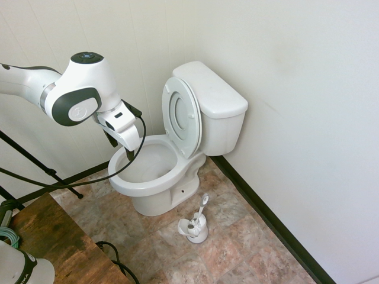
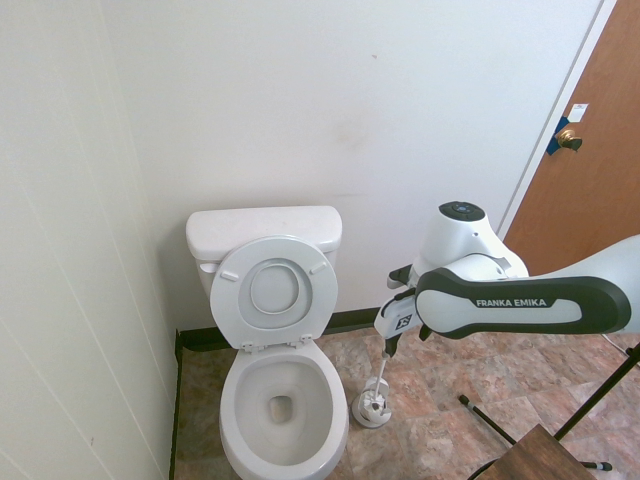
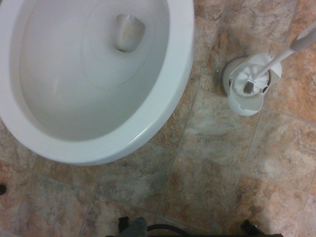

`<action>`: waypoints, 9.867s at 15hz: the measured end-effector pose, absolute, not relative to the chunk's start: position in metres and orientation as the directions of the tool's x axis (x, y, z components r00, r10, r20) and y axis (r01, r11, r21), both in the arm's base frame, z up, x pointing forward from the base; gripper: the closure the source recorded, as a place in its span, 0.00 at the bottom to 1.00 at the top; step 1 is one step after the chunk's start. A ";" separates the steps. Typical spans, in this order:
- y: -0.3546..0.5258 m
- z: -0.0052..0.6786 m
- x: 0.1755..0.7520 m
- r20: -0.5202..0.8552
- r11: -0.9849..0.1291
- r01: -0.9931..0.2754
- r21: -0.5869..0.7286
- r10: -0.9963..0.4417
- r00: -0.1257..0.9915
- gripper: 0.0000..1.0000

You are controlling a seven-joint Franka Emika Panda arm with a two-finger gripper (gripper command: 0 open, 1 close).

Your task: Clean the toilet

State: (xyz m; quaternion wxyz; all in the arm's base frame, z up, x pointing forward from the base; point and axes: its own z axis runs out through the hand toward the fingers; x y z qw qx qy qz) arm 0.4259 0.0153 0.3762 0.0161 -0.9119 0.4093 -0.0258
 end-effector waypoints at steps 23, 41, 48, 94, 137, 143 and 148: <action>-0.170 0.155 0.597 -0.124 -0.382 -0.924 0.009 -0.918 0.378 0.00; -0.203 0.033 0.648 -0.132 -0.278 -0.960 0.044 -0.954 0.270 0.00; -0.200 -0.001 0.660 -0.151 -0.278 -0.958 0.070 -0.952 0.265 0.00; -0.193 0.014 0.612 -0.105 -0.350 -0.934 0.075 -0.934 0.342 1.00; 0.116 0.323 0.627 0.006 -0.557 -0.821 -0.124 -0.828 0.561 1.00; 0.140 0.269 0.647 0.007 -0.563 -0.817 -0.124 -0.824 0.567 1.00; 0.158 0.225 0.664 0.029 -0.535 -0.835 -0.128 -0.843 0.537 1.00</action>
